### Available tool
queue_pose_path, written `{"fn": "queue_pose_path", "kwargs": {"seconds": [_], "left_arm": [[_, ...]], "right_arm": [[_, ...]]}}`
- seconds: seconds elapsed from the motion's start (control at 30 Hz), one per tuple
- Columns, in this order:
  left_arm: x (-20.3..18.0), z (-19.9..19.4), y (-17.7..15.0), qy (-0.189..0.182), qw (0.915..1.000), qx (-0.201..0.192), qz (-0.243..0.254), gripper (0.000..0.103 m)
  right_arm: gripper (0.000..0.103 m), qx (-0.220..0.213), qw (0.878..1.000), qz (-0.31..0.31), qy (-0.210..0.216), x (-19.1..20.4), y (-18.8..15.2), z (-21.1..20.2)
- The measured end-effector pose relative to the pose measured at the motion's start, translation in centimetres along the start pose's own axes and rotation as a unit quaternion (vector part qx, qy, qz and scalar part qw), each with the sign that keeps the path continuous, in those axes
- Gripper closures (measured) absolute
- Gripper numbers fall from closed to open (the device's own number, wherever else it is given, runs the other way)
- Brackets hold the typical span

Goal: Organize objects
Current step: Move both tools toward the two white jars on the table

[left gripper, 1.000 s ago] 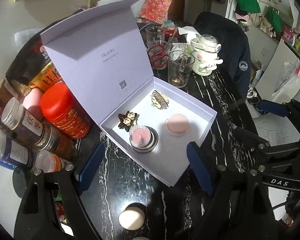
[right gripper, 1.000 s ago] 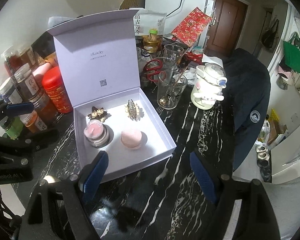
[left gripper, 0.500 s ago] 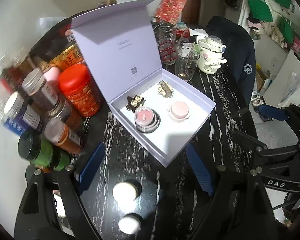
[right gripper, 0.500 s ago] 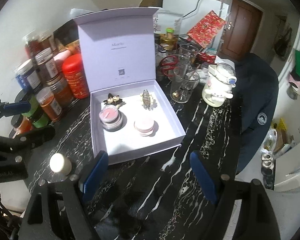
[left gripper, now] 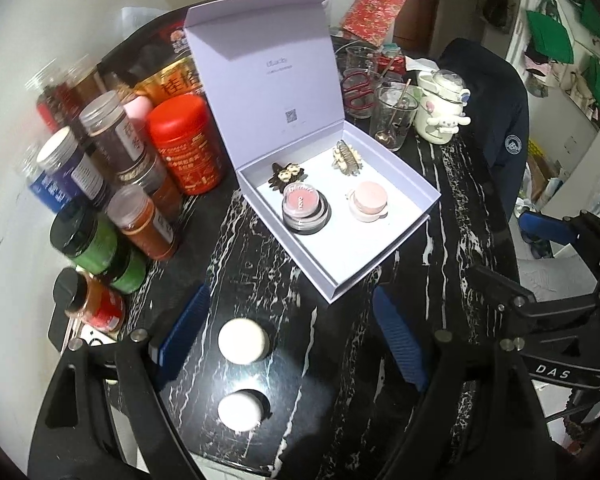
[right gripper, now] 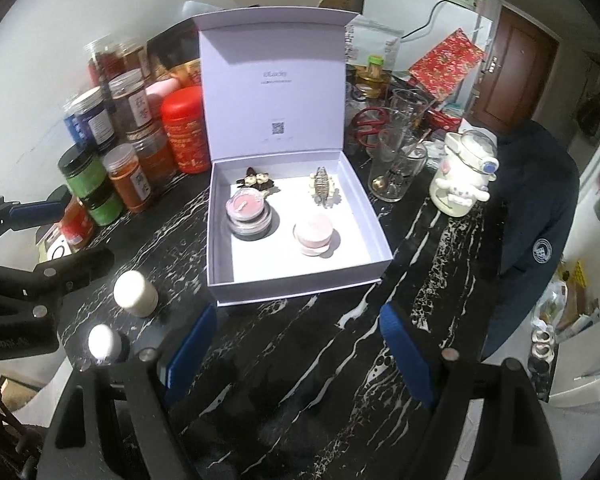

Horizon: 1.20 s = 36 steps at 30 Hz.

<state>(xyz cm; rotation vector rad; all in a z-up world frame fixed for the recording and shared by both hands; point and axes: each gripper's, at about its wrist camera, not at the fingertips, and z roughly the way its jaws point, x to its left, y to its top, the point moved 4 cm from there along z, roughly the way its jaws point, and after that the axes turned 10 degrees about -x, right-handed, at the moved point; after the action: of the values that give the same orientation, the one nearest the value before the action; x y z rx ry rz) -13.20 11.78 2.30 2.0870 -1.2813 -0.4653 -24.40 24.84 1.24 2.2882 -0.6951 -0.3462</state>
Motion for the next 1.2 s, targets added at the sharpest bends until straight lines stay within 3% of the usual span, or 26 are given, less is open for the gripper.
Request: {"fn": "queue_pose_path", "kwargs": {"seconds": [0.63, 1.2], "left_arm": [[2.1, -1.2, -6.0, 0.044, 0.9966, 0.028, -0.064, 0.02], [6.4, -1.4, -12.1, 0.082, 0.9842, 0.062, -0.144, 0.02]], "right_arm": [[0.018, 0.028, 0.995, -0.072, 0.066, 5.1, -2.9, 1.9], [0.018, 0.055, 0.978, -0.15, 0.133, 11.8, -4.4, 4.1]]}}
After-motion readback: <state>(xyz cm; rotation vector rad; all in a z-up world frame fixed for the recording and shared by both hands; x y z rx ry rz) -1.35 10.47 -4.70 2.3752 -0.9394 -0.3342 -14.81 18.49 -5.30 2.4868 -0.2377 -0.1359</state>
